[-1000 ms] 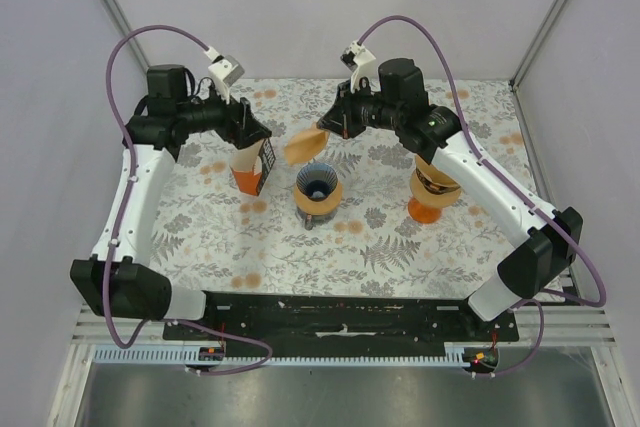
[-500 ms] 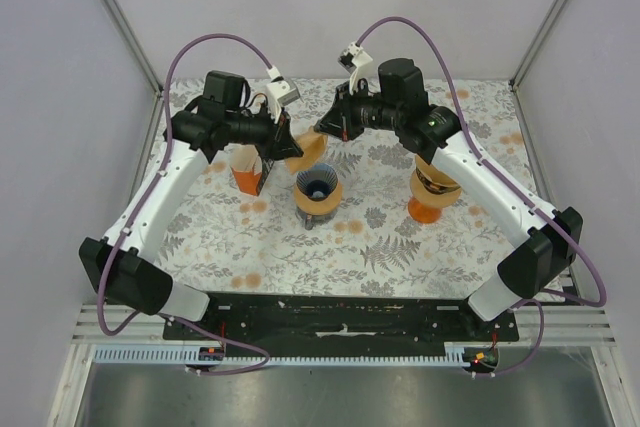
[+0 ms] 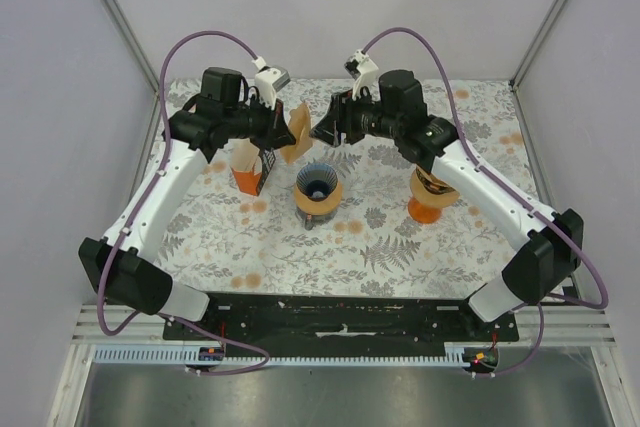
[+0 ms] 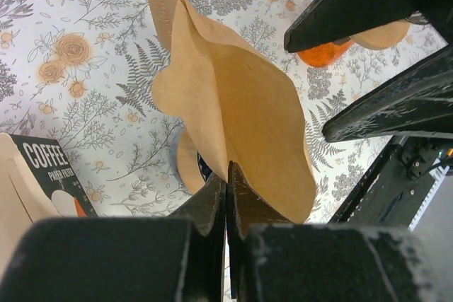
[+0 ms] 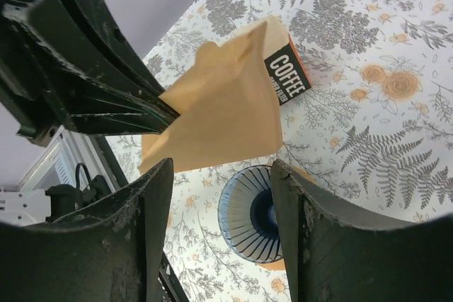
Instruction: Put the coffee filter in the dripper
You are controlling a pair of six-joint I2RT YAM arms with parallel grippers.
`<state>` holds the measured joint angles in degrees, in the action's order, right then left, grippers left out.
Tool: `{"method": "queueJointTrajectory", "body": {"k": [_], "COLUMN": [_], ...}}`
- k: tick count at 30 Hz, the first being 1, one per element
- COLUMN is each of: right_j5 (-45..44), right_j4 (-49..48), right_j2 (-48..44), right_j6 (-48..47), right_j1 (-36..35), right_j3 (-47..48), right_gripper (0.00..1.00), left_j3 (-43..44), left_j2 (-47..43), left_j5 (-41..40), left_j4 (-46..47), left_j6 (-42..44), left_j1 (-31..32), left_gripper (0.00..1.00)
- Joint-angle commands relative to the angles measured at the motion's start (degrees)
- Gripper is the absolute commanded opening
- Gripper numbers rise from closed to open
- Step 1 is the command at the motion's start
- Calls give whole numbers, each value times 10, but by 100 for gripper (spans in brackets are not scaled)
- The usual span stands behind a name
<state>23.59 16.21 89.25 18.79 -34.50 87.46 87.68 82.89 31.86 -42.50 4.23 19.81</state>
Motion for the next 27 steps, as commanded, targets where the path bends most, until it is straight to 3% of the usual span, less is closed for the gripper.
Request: {"method": "queueJointTrajectory", "body": {"k": [1,6,13,18,27], "right_j5": [-54,-65,-104,-134,-186], "right_j4": [-90,-95,-96,-88,-41], "right_j2": [-34,-19,-14,6,49], "right_j6": [28,36,32,20,-25], "right_j1": [-14,-21,-36,-36,-36], "right_j3": [-33,-22,-13,-8,10], "right_gripper": [64,64,65,63,1], "left_j3": [18,19,27,35,43], "left_j2": [-8,-5,0,1,1], "left_j5": [-28,-64,-175,-182,-195], "left_j4": [28,27,14,9,1], "left_j6": [-56,-47,2,3,7], "left_j1": [10,25,71,81,84], "left_gripper": [2,2,2,2,2]}}
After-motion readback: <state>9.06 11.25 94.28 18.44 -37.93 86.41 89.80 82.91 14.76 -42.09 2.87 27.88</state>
